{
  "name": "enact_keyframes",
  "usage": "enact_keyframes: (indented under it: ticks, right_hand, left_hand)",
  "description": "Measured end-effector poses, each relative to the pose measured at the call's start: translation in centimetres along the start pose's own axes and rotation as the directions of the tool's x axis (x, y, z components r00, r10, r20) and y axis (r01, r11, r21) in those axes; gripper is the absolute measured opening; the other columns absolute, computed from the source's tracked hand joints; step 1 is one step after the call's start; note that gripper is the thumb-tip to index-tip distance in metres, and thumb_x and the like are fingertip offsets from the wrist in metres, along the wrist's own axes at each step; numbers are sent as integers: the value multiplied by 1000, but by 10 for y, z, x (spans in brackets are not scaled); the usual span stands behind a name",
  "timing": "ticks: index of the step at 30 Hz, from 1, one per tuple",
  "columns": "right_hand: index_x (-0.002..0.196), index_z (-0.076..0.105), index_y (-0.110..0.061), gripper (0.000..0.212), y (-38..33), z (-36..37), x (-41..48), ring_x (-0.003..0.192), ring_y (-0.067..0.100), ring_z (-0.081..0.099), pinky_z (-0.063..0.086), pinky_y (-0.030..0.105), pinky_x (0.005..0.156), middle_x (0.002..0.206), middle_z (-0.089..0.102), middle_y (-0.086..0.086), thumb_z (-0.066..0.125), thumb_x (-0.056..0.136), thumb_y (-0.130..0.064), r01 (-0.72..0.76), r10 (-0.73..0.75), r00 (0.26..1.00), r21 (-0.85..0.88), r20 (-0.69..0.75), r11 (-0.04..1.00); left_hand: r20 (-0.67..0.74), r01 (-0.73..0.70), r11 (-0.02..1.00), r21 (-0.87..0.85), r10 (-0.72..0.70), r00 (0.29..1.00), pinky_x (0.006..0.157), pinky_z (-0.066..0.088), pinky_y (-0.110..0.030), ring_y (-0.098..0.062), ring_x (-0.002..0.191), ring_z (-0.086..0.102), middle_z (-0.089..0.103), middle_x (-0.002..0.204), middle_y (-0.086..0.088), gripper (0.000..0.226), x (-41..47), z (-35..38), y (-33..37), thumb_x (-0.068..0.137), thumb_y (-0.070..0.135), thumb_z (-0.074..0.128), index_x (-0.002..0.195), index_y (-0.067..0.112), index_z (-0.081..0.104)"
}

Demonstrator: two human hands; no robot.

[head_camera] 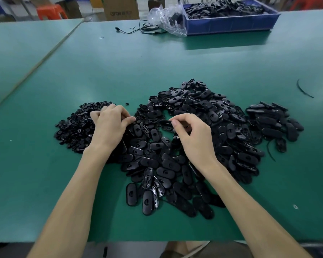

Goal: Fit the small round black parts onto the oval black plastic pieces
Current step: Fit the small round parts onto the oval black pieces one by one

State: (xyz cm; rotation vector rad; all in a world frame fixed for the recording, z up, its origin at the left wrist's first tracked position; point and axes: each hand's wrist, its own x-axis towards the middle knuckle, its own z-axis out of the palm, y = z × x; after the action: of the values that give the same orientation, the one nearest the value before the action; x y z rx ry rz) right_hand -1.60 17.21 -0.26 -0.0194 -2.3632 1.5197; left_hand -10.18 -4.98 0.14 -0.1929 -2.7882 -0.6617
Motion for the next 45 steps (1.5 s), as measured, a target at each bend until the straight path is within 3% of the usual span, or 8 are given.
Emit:
enact_keyframes:
  ticks: [6, 9, 11, 14, 19, 26, 45]
  right_hand:
    - [108, 75, -18, 12, 1, 0, 0, 86, 10, 70, 47, 9, 73, 94, 74, -6, 63, 104, -15, -35, 39, 998, 82, -41, 996]
    - [110, 74, -19, 14, 0, -2, 0, 83, 8, 71, 49, 9, 72, 93, 74, -8, 63, 104, -12, -38, 45, 998, 136, -50, 990]
    - [110, 74, -19, 15, 0, -2, 0, 81, 7, 72, 50, 10, 71, 94, 74, -7, 62, 104, -11, -39, 46, 998, 148, -46, 988]
    - [110, 73, -17, 16, 1, -2, 1, 81, 6, 73, 50, 11, 72, 94, 73, -5, 62, 103, -8, -37, 45, 998, 148, -46, 988]
    - [111, 73, -17, 16, 0, -2, 1, 84, 11, 74, 52, 13, 76, 93, 73, -5, 66, 100, -7, -42, 49, 998, 162, -43, 986]
    - [110, 73, -17, 16, 0, -3, 2, 84, 12, 74, 54, 15, 76, 93, 74, -4, 66, 100, -6, -44, 53, 997, 177, -48, 983]
    - [112, 73, -16, 18, 0, -4, 1, 80, 11, 73, 54, 16, 75, 95, 73, -2, 64, 101, -5, -45, 55, 997, 199, -46, 979]
  left_hand:
    - [-111, -26, 998, -53, 20, 994, 87, 16, -33, -18, 100, 54, 60, 103, 5, 13, -4, -2, 4, 94, 38, 73, 90, 26, 68]
    - [-177, -64, 980, -188, 30, 984, 95, 33, -32, -12, 90, 59, 65, 90, 11, 14, -5, -7, 11, 95, 39, 71, 93, 26, 67]
    - [-184, -75, 927, -367, 7, 983, 85, 48, -20, -3, 78, 63, 67, 83, 14, 12, -7, -12, 20, 96, 35, 72, 94, 25, 65]
    - [-175, -112, 843, -526, 21, 984, 72, 50, -11, -2, 69, 66, 70, 82, 11, 10, -14, -12, 39, 96, 28, 74, 96, 20, 67]
    - [-126, -194, 806, -559, 149, 981, 75, 53, -23, -10, 81, 67, 73, 90, 10, 10, -27, 0, 59, 91, 19, 79, 97, 18, 71]
    - [-50, -195, 778, -597, 206, 977, 77, 54, -34, -13, 83, 68, 74, 90, 14, 16, -30, 7, 60, 85, 20, 84, 97, 24, 74]
    - [-23, -181, 724, -665, 223, 975, 77, 56, -41, -15, 75, 69, 74, 94, 9, 21, -32, 5, 63, 87, 11, 80, 103, 24, 80]
